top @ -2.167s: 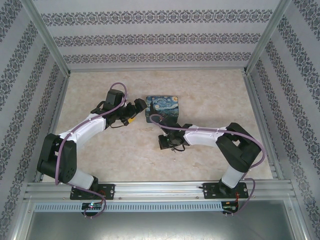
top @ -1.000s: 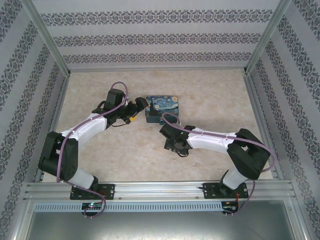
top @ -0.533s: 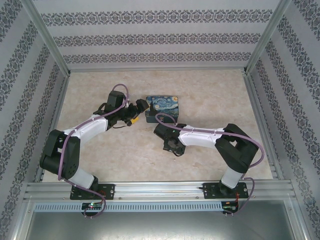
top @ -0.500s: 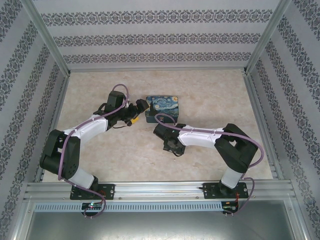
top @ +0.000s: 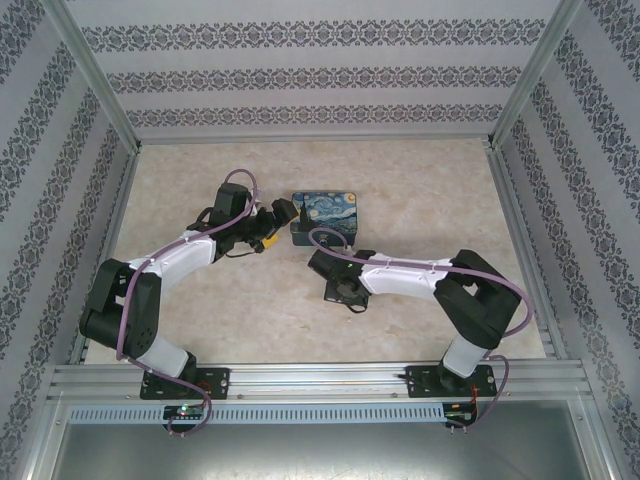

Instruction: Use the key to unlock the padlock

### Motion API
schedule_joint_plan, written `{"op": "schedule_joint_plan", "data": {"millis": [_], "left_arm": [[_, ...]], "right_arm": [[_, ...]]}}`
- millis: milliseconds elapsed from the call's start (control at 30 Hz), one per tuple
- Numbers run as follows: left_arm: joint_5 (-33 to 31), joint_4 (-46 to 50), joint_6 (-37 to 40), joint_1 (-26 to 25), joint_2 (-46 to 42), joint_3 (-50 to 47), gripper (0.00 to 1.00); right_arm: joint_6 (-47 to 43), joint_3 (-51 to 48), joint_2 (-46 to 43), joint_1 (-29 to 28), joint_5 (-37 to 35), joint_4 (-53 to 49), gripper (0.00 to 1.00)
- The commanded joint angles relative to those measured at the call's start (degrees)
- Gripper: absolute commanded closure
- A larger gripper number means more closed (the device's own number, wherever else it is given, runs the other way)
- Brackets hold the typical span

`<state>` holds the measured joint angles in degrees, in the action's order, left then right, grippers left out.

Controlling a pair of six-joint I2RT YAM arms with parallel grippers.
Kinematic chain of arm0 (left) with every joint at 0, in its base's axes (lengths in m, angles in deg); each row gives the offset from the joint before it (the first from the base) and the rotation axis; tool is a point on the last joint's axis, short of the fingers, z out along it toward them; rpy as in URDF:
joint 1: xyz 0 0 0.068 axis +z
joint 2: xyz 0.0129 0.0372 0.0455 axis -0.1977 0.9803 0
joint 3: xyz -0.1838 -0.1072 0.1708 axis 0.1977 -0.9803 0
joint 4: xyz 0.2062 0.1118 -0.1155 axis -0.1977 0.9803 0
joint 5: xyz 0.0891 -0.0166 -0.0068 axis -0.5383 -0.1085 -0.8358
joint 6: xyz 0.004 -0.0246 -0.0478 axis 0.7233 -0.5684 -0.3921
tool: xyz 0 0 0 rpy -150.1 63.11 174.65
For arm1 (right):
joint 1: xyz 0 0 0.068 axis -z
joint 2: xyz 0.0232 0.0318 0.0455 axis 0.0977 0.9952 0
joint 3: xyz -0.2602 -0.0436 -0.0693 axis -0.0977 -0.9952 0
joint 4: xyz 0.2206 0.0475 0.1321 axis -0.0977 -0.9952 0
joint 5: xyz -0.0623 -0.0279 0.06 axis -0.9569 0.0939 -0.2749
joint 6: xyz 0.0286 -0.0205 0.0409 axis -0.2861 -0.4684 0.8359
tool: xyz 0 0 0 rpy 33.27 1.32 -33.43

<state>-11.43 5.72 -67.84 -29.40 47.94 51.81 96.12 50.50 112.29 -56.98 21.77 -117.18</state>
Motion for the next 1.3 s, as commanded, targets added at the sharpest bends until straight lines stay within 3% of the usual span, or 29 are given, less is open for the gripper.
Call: {"op": "schedule_joint_plan", "data": {"millis": [0, 167, 300, 700, 1067, 1133, 1267], "left_arm": [[0.1, -0.9, -0.2, -0.3, -1.0, -0.8, 0.00], [-0.5, 0.1, 0.4, -0.2, -1.4, -1.3, 0.00], [-0.2, 1.8, 1.9, -0.2, -1.4, -0.7, 0.00], [-0.3, 3.7, 3.9, -0.3, -0.4, 0.0, 0.00], [-0.3, 4.5, 4.5, -0.3, 0.1, 0.6, 0.00], [-0.3, 4.5, 4.5, -0.2, 0.1, 0.7, 0.00], [-0.2, 4.5, 4.5, -0.2, 0.3, 0.8, 0.00]], "right_arm": [[-7.0, -6.2, 3.7, 2.0, 7.4, 8.2, 1.00], [-20.4, -8.2, -0.9, 3.2, 12.3, 14.9, 1.00], [-25.9, -10.1, -4.6, 5.2, 16.0, 18.3, 1.00], [-29.6, -16.5, -11.0, 11.9, 24.6, 25.1, 1.00], [-28.0, -14.3, -8.5, 12.5, 23.0, 20.8, 1.00], [-26.6, -14.0, -8.0, 12.0, 21.3, 19.8, 0.82], [-23.4, -13.6, -7.3, 10.7, 18.5, 18.5, 0.67]]}}
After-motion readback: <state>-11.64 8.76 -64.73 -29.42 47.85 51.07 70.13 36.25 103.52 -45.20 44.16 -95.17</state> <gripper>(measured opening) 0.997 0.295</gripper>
